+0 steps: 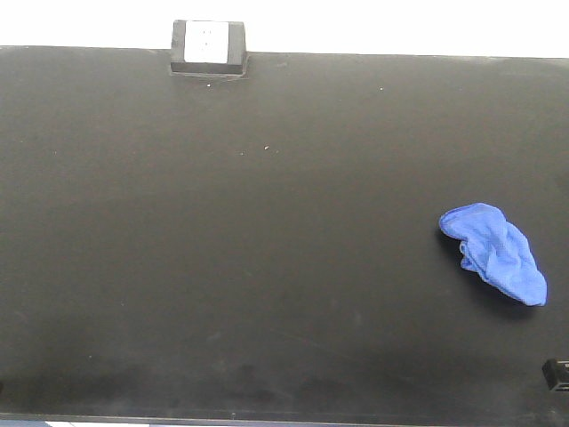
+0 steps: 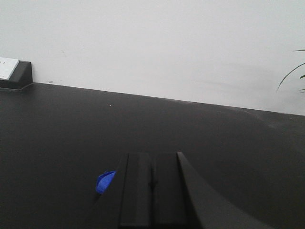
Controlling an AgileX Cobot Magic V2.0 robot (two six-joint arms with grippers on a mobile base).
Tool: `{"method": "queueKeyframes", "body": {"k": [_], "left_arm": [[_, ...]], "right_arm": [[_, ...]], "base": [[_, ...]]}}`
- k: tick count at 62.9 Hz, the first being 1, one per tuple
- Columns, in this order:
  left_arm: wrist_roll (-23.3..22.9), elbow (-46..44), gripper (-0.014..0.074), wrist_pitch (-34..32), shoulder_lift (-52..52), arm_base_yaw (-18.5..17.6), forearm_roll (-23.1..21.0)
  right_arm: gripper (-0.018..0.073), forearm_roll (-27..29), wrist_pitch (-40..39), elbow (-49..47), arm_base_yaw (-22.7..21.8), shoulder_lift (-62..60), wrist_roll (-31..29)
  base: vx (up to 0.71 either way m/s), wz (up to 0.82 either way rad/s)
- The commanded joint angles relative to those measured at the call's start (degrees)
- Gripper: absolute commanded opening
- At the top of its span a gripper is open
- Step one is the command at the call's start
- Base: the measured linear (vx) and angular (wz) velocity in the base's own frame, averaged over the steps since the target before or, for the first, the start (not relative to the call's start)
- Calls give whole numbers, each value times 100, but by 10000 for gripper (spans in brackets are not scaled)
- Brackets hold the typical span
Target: Wipe right workspace with blue cloth
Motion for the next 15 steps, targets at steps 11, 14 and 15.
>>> {"method": "queueKeyframes", "body": {"k": [11,14,15], "left_arm": [[-49,174,-6,-453,-89,-25,2],[-49,174,-6,-453,-89,-25,2],[-49,174,-6,-453,-89,-25,2]], "right_arm": [[-8,-33,-495,101,-24,-72,-18],[-8,-33,-495,101,-24,-72,-18],[-8,-33,-495,101,-24,-72,-18]], "base": [[0,0],[0,0],[0,0]]}}
